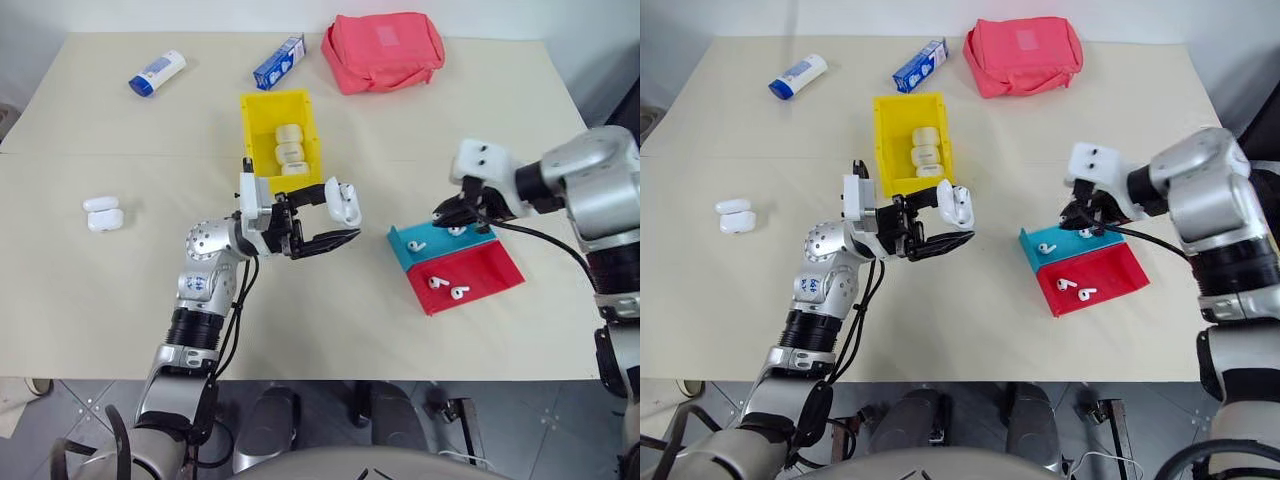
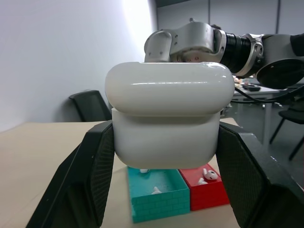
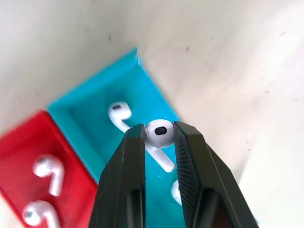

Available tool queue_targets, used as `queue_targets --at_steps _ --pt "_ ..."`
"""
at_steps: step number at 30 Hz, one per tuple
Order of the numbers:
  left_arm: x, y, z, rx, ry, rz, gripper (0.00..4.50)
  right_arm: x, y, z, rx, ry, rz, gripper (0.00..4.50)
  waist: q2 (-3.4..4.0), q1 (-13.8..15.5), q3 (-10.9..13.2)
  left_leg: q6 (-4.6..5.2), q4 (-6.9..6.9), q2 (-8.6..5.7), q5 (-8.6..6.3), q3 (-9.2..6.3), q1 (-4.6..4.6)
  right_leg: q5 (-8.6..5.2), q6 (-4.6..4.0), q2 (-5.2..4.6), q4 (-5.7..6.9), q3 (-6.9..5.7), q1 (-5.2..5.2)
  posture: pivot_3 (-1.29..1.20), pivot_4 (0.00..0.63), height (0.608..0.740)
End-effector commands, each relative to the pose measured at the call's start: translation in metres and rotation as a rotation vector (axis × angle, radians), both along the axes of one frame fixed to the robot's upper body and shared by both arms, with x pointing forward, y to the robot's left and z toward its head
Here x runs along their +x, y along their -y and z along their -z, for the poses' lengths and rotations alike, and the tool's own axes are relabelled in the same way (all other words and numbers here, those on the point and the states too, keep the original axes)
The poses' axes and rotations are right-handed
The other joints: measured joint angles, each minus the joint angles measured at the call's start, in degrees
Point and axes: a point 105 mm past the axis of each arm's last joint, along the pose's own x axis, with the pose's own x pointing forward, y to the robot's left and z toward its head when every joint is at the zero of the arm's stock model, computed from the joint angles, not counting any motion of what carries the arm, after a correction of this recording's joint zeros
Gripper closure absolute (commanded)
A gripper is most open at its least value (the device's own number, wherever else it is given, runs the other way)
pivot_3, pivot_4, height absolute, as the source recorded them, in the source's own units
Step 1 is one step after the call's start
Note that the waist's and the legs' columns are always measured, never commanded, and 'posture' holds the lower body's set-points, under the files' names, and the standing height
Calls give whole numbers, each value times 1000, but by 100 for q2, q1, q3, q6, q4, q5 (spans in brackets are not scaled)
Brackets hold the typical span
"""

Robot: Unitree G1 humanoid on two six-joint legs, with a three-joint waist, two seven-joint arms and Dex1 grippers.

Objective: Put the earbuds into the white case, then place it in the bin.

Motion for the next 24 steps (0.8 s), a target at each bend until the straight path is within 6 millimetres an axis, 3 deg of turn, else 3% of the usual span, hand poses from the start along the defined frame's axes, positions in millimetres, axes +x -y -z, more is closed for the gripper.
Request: queue_targets --at_steps 1,5,7,14,24 --pt "-1 5 -9 -11 24 51 1713 -11 -3 -31 123 77 5 4025 0 -11 0 0 0 0 0 2 2 0 0 0 1 1 0 0 150 740" --pt "0 9 -11 4 14 108 1713 -26 -15 -68 399 230 -29 4025 0 -6 0 -1 -1 3 0 1 2 0 0 1 1 -1 -1 0 150 740" --pt "-2 14 -11 20 8 162 1713 -46 -29 -78 575 218 -63 4025 -1 4 0 -1 -1 2 0 1 1 0 0 0 3 -1 0 0 150 740" --pt "2 23 -14 47 9 240 1713 -72 -69 -77 866 105 -67 4025 0 3 -1 0 2 1 0 -5 1 0 -1 -2 10 2 -3 0 150 740" --pt "11 26 -19 47 25 240 1713 -80 -84 -68 970 8 3 4025 1 -1 -1 4 -1 -1 1 -1 -2 -2 -4 -1 15 7 -10 0 150 740"
